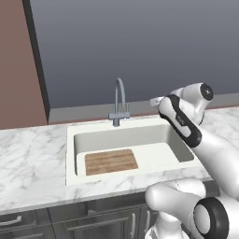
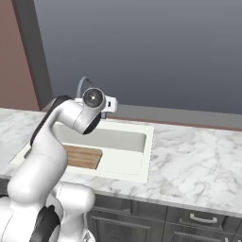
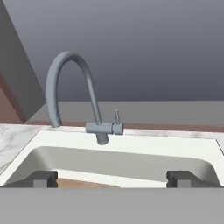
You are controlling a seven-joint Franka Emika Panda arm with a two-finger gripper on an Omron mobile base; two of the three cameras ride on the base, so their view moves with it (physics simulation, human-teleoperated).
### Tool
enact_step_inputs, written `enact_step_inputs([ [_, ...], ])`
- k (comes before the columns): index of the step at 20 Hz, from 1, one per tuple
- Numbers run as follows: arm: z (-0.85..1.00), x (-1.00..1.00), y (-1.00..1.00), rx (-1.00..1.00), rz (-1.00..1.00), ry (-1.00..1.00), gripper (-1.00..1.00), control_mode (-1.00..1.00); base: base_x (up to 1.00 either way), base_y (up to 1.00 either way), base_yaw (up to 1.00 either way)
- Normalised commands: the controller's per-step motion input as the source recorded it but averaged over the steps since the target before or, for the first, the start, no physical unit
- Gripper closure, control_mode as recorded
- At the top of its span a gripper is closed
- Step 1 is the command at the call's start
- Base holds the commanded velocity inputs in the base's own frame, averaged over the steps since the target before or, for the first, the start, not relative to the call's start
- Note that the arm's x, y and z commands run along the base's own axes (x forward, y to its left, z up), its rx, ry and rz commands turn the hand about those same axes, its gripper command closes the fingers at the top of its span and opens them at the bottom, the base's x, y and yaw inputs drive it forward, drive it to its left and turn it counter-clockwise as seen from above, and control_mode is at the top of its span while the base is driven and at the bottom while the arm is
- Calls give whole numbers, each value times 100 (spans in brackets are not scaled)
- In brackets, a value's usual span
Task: Turn on the sink faucet with hot water and rinse the cutting board for ten seconds, then turn off the faucet. Push the cutting board to reach the water if necessary.
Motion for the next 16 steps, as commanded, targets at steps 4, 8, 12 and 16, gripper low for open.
enact_step_inputs([
  [4,-19,43,0,0,0,0,-100,-100,0,0,0],
  [8,-19,37,0,0,0,0,-100,-100,0,0,0],
  [12,-20,32,0,0,0,0,-100,-100,0,0,0],
  [16,-18,27,0,0,0,0,-100,-100,0,0,0],
])
